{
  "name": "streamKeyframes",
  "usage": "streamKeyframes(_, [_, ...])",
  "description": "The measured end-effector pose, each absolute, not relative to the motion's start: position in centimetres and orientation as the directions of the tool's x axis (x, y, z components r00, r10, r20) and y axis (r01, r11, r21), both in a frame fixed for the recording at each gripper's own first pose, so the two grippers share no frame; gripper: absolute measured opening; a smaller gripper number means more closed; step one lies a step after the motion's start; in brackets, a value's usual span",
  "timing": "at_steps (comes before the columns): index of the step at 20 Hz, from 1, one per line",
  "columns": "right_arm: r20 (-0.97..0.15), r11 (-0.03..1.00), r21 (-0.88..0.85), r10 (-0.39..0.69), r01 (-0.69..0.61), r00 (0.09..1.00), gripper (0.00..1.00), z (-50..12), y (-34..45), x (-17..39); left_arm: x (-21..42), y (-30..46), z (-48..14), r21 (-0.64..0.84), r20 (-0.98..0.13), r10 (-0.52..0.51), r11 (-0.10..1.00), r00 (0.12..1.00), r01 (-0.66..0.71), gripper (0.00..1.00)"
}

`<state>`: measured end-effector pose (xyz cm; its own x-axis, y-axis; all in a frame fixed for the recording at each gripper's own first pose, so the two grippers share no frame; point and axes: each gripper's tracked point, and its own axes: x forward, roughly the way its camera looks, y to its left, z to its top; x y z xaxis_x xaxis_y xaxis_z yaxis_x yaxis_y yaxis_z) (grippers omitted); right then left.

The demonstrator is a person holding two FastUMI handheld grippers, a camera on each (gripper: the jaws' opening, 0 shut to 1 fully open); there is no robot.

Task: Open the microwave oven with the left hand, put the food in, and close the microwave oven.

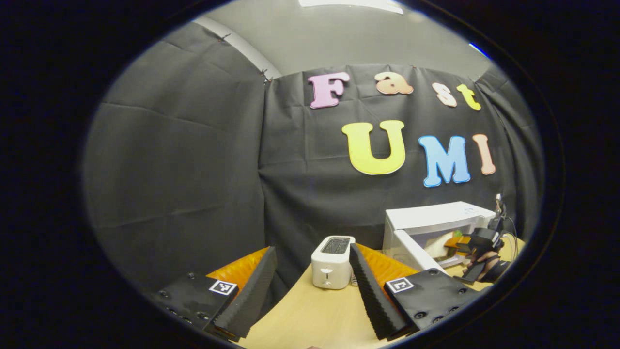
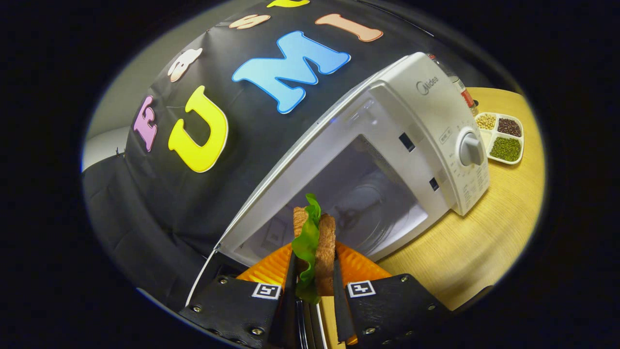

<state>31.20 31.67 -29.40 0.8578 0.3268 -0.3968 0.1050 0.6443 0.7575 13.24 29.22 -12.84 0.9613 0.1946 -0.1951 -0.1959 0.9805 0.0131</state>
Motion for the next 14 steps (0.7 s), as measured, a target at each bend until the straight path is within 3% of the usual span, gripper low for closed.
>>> streamKeyframes(10, [-0.386, 0.700, 0.705, 0.241, 0.116, 0.890, 0.35, -33.2, 32.0, 35.0, 12.4, 31.2, -14.0, 0.066, -0.233, 0.244, 0.970, 0.941, -0.235, 0.99])
streamKeyframes(14, [-0.433, 0.730, 0.661, 0.185, 0.172, 0.882, 0.35, -35.6, 31.2, 35.7, 12.4, 31.8, -14.6, 0.073, -0.242, 0.254, 0.967, 0.936, -0.244, 0.99])
